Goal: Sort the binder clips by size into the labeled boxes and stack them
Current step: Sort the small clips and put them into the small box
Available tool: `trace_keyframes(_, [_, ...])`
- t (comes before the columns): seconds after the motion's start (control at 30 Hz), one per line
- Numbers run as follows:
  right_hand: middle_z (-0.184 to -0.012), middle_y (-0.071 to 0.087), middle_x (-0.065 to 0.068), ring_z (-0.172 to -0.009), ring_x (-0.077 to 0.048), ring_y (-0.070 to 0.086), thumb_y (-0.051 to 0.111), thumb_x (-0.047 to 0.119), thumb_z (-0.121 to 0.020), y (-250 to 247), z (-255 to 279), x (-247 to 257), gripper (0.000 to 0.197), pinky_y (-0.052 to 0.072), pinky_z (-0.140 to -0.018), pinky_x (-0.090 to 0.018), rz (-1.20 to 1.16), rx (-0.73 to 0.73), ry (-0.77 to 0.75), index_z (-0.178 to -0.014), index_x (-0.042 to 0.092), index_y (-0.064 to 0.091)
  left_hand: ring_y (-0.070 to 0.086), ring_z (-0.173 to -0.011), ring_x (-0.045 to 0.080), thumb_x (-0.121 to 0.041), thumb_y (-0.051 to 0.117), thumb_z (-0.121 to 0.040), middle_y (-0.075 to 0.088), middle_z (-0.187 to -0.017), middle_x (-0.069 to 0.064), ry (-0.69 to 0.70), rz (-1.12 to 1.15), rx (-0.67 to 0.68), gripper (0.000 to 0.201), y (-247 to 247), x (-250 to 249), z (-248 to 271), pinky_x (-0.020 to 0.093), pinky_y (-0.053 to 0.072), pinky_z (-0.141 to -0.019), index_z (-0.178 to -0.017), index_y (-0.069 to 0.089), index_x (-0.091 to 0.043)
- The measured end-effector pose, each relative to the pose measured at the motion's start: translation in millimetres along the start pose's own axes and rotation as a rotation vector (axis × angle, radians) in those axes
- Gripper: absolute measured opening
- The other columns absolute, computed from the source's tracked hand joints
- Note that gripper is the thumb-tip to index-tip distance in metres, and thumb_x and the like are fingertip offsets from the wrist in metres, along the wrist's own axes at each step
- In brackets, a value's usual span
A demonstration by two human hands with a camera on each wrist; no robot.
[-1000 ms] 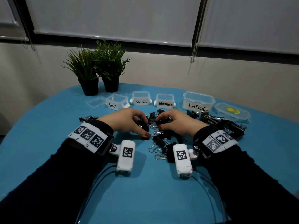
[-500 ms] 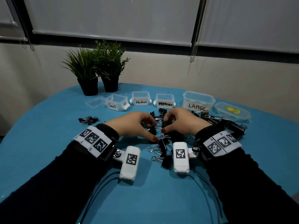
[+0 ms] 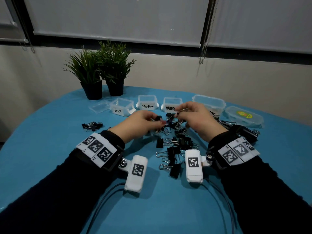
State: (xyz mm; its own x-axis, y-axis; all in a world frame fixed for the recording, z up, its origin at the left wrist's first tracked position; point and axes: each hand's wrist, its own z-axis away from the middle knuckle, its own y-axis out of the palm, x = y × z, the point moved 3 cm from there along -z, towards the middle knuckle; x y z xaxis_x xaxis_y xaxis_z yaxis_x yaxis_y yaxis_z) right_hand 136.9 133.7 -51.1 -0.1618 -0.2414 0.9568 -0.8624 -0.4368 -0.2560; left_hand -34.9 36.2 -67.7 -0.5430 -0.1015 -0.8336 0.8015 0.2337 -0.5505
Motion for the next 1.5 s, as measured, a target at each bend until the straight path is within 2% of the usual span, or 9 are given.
trace_keyframes(0.2, [-0.089,0.074,-0.015,-0.071,-0.016,0.07,0.08,-0.007,-0.076,16,4,7,0.025,0.055,-0.06,-0.023,-0.311,0.026,-0.129,-0.091,0.005,0.064,0.069,-0.088,0.031,-0.026,0.049,-0.105,0.062,-0.108,0.017,-0.215,0.929,-0.039,0.024,5,-7,-5,0.035,0.06,-0.074,-0.121,0.056,-0.009])
trace_keyframes(0.3, [-0.096,0.073,-0.021,-0.079,-0.021,0.072,0.075,-0.011,-0.078,30,6,7,0.026,0.059,-0.071,-0.029,-0.31,0.127,-0.165,-0.103,-0.007,0.067,0.069,-0.086,0.032,-0.019,0.04,-0.105,0.062,-0.113,0.023,-0.219,1.113,0.089,0.036,12,-12,-1,0.038,0.063,-0.065,-0.134,0.052,0.0])
trace_keyframes(0.43, [-0.115,0.073,-0.017,-0.105,-0.024,0.07,0.057,-0.015,-0.09,37,3,5,0.039,0.056,-0.094,-0.031,-0.209,0.293,-0.178,-0.123,0.001,0.068,0.063,-0.075,0.024,-0.018,0.041,-0.102,0.064,-0.09,0.015,-0.256,1.178,0.047,0.025,5,-9,-1,0.035,0.063,-0.064,-0.109,0.06,-0.003])
trace_keyframes(0.63, [-0.117,0.066,0.008,-0.113,-0.022,0.064,0.056,-0.001,-0.096,34,-1,-6,0.044,0.053,-0.089,-0.03,0.321,0.26,-0.128,-0.131,0.025,0.065,0.034,-0.051,0.014,-0.016,0.045,-0.092,0.042,-0.069,0.002,-0.307,0.855,-0.267,0.022,-20,13,-9,0.022,0.025,-0.043,-0.085,0.064,-0.009])
trace_keyframes(0.83, [-0.097,0.069,0.011,-0.083,-0.005,0.065,0.071,0.013,-0.091,35,-1,-13,0.038,0.045,-0.07,-0.011,0.501,0.339,-0.087,-0.126,0.026,0.068,0.046,-0.056,0.011,-0.044,0.085,-0.076,0.057,-0.08,-0.002,-0.239,0.105,-0.295,0.045,-32,19,-5,0.024,0.035,-0.049,-0.105,0.067,-0.015])
trace_keyframes(0.97, [-0.079,0.056,0.019,-0.068,0.005,0.052,0.081,0.018,-0.083,32,0,-10,0.04,0.036,-0.055,-0.003,0.59,0.314,-0.111,-0.121,0.023,0.072,0.051,-0.129,0.024,-0.048,0.091,-0.065,0.049,-0.147,0.003,-0.262,-0.12,-0.141,0.097,-26,25,-8,0.035,0.043,-0.105,-0.148,0.045,-0.032])
trace_keyframes(1.07, [-0.091,0.057,0.014,-0.071,0.005,0.05,0.08,0.019,-0.084,32,1,-8,0.05,0.034,-0.059,-0.005,0.647,0.332,-0.102,-0.131,0.027,0.064,0.047,-0.134,0.027,-0.051,0.094,-0.057,0.044,-0.151,0.007,-0.239,-0.206,-0.084,0.111,-24,28,-15,0.043,0.039,-0.114,-0.152,0.037,-0.04])
trace_keyframes(1.37, [-0.097,0.069,-0.001,-0.064,-0.002,0.054,0.086,0.01,-0.076,30,0,-5,0.037,0.039,-0.05,-0.008,0.589,0.314,-0.056,-0.108,0.015,0.066,0.055,-0.091,0.013,-0.044,0.091,-0.066,0.054,-0.096,-0.011,-0.171,-0.307,-0.065,0.059,-17,23,-18,0.03,0.047,-0.081,-0.113,0.062,-0.027])
trace_keyframes(1.5, [-0.084,0.07,-0.002,-0.071,-0.013,0.063,0.089,0.008,-0.071,31,-2,-7,0.036,0.055,-0.071,-0.028,0.463,0.284,0.004,-0.098,0.014,0.066,0.058,-0.097,0.014,-0.039,0.092,-0.066,0.058,-0.105,-0.008,-0.186,-0.334,-0.004,0.059,-15,17,-20,0.032,0.051,-0.089,-0.116,0.061,-0.029])
